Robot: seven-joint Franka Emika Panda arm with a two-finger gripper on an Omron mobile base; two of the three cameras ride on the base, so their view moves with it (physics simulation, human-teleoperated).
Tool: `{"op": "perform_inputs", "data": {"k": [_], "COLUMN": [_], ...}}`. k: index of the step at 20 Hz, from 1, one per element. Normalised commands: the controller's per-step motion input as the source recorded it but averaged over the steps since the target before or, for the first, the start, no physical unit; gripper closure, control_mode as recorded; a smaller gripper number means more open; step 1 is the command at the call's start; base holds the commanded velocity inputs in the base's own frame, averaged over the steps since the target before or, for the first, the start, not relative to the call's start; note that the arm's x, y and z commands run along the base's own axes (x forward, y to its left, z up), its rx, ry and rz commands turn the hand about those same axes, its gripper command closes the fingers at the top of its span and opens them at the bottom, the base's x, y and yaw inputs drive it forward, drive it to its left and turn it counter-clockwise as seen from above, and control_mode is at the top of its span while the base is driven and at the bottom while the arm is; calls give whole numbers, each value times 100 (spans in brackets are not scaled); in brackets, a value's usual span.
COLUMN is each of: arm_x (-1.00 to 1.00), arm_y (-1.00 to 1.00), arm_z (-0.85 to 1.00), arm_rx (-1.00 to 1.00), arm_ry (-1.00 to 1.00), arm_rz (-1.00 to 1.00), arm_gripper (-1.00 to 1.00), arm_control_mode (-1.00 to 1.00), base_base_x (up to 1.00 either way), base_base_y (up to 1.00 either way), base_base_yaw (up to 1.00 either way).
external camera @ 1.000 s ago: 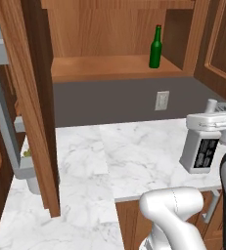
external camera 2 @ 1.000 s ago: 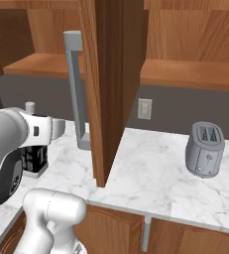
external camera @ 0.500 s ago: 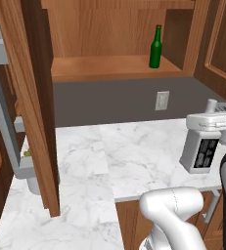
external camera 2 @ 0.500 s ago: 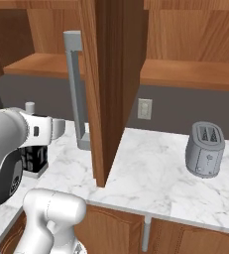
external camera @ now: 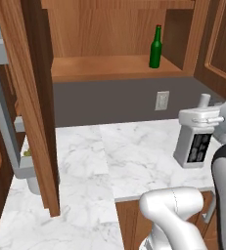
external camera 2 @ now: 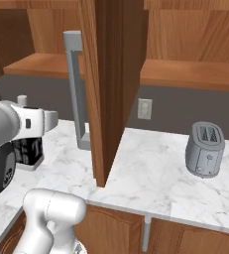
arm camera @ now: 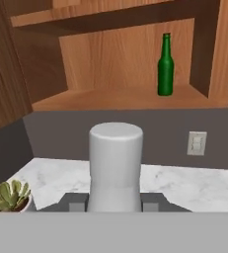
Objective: Sort all alcoholic drinks to one cabinet, and non-alcoholic drinks to the other.
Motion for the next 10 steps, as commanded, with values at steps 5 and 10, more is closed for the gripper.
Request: {"op": "perform_inputs", "data": {"k": [5, 10], "arm_x": [3, 24], "arm_y": [48, 49], "arm_z": [36, 35], "arm_rx": [-2, -5], "arm_ry": [-12, -11], "arm_rz": [5, 0], "arm_gripper": [100, 100], "arm_control_mode": [-100, -100], "base_base_x": [0, 0], "base_base_y": [0, 0], "base_base_yaw": [0, 0]}}
